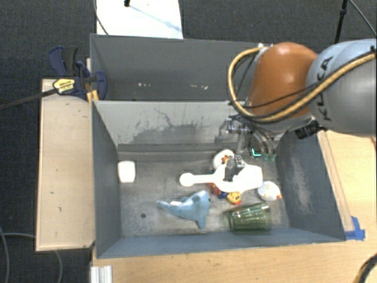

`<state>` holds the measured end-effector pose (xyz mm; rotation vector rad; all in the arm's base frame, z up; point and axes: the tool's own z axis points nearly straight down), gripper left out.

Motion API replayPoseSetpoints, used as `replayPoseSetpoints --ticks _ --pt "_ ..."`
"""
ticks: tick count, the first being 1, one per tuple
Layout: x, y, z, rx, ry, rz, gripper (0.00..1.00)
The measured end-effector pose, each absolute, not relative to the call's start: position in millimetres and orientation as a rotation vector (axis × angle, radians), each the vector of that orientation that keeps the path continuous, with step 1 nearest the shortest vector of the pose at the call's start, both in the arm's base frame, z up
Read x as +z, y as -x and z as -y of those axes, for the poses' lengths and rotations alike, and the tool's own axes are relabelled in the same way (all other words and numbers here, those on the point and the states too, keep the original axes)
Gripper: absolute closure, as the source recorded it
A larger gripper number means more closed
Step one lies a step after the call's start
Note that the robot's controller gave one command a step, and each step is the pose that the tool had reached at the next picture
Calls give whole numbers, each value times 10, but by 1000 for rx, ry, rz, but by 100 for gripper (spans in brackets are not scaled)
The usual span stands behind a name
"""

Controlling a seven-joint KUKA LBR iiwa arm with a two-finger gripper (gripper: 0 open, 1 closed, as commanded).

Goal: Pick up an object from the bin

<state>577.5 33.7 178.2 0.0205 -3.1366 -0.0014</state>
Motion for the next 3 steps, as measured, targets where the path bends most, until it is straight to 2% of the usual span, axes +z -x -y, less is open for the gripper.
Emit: replayPoseSetpoints --ticks 1,3 --pt "1827 -5792 -336 -2 -20 3145 0" --pt "701 -5711 -302 -2 -147 3142 0"
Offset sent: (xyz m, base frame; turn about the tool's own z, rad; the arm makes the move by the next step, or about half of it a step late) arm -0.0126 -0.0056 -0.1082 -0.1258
